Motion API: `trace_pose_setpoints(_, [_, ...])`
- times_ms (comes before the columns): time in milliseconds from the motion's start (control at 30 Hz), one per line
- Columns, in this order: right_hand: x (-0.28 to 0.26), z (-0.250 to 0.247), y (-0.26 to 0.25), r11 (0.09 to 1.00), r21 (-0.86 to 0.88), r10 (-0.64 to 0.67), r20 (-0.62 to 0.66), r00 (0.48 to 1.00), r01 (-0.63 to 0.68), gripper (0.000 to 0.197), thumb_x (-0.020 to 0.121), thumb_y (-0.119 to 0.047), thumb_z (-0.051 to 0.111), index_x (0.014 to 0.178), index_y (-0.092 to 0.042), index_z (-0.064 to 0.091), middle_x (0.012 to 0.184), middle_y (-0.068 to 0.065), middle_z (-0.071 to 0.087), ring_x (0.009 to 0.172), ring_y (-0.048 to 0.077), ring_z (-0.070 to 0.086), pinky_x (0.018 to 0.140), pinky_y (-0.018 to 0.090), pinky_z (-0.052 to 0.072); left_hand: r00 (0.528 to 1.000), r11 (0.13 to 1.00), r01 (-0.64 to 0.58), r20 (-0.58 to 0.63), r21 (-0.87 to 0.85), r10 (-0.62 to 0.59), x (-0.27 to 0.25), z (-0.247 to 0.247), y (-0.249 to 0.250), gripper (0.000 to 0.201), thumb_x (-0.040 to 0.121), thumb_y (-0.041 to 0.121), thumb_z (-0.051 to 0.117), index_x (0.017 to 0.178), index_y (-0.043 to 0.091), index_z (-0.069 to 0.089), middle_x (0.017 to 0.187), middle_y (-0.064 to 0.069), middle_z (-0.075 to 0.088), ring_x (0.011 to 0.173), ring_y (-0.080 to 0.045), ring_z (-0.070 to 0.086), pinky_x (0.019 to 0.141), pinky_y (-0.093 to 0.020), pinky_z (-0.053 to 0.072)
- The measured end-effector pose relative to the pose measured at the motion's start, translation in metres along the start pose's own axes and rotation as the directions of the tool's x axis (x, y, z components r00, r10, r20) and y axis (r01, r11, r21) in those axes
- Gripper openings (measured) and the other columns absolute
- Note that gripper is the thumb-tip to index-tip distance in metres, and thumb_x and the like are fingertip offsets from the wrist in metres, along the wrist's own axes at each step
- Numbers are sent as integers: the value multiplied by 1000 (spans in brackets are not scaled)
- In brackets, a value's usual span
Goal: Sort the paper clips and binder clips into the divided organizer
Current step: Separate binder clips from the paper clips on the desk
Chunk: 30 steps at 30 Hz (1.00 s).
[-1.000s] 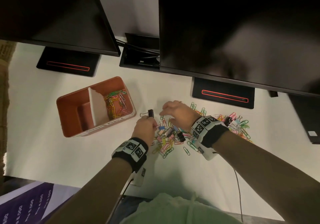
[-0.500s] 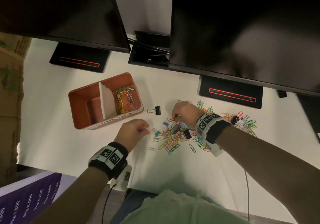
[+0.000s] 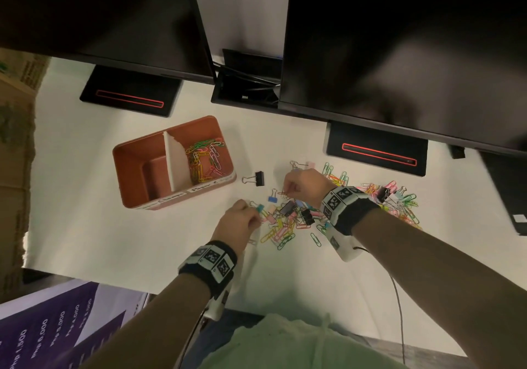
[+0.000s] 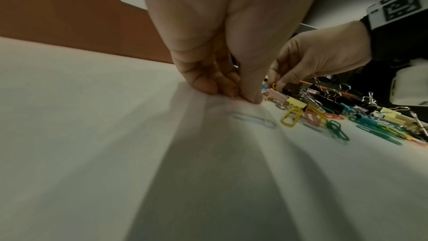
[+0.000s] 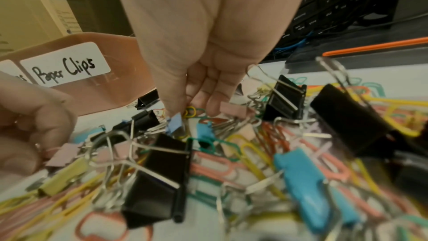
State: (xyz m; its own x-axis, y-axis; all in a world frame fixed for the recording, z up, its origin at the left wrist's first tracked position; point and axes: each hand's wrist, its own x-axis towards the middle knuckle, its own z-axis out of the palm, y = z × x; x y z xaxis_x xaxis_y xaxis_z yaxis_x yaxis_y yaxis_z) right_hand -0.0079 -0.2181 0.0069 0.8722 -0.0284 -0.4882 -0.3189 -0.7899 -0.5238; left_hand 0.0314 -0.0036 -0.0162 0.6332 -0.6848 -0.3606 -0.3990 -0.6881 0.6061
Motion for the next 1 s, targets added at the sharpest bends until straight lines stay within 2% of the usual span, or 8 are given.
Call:
trace_pose_setpoints(200, [-1, -8, -1, 1000, 25, -12, 8, 1000, 12, 29, 85, -6, 58, 113, -14, 62, 98, 5, 66, 82, 11, 52, 83, 25, 44, 1000, 999, -18, -5, 36, 18, 4, -2, -1, 7, 87, 15, 58, 86, 10, 62, 90, -5, 57, 84, -19, 52, 80, -32, 48])
trace_pose_setpoints(300, [-1, -9, -4, 998, -45, -49, 77, 996, 53, 33, 87, -8, 55, 118, -16, 60, 91, 0, 59, 81, 11, 48, 79, 23, 40, 1000, 1000, -24, 13, 19, 24, 3, -4, -6, 8, 88, 14, 57, 94, 12, 62, 94, -5, 60, 87, -18, 54, 82, -32, 48])
trace_pose_setpoints(400, [-1, -7, -4, 993, -108, -25, 114, 993, 37, 36, 88, -9, 53, 122, -19, 57, 90, -2, 56, 82, 13, 49, 79, 26, 44, 997, 997, -72, 34, 30, 71, 4, -3, -12, 12, 89, 13, 56, 97, 12, 64, 94, -6, 61, 88, -18, 54, 83, -29, 47])
trace_pose_setpoints(533, [-1, -6, -5, 990, -139, -12, 113, 993, 28, 25, 88, -12, 54, 111, -16, 64, 105, 8, 61, 90, 21, 57, 83, 30, 47, 992, 991, -125, 39, 37, 124, 4, -1, -13, 11, 88, 13, 57, 97, 12, 65, 93, -6, 61, 89, -21, 55, 82, -32, 48])
trace_pose_setpoints(667, [0, -6, -4, 990, -140, -10, 104, 995, 24, 18, 88, -15, 57, 102, -12, 68, 97, 4, 55, 96, 24, 57, 84, 30, 45, 982, 982, -188, 39, 26, 187, 6, 1, -11, 27, 88, 10, 57, 113, 17, 63, 103, -9, 65, 97, -24, 57, 88, -34, 48])
trace_pose_setpoints(733, [1, -6, -4, 989, -143, -15, 108, 994, 30, 17, 88, -15, 57, 99, -10, 69, 99, 6, 53, 95, 24, 56, 85, 32, 46, 980, 980, -196, 25, 24, 195, 9, 1, -9, 25, 87, 9, 58, 111, 15, 65, 99, -10, 65, 95, -26, 58, 87, -35, 49])
trace_pose_setpoints(833, [1, -7, -6, 987, -147, -41, 112, 993, 58, 17, 87, -11, 56, 97, -9, 69, 105, 7, 59, 96, 21, 56, 85, 30, 45, 985, 985, -172, 15, 23, 171, 15, -1, -4, 17, 86, 8, 59, 101, 12, 67, 93, -11, 63, 89, -27, 58, 84, -37, 49])
trace_pose_setpoints(1000, [-1, -8, -8, 991, -132, -18, 88, 996, 30, 18, 87, -10, 55, 99, -10, 68, 102, 7, 65, 95, 20, 59, 82, 27, 46, 993, 992, -100, 67, 76, 95, 22, -3, 3, 16, 89, 12, 56, 103, 7, 65, 99, -12, 57, 93, -25, 55, 85, -30, 44])
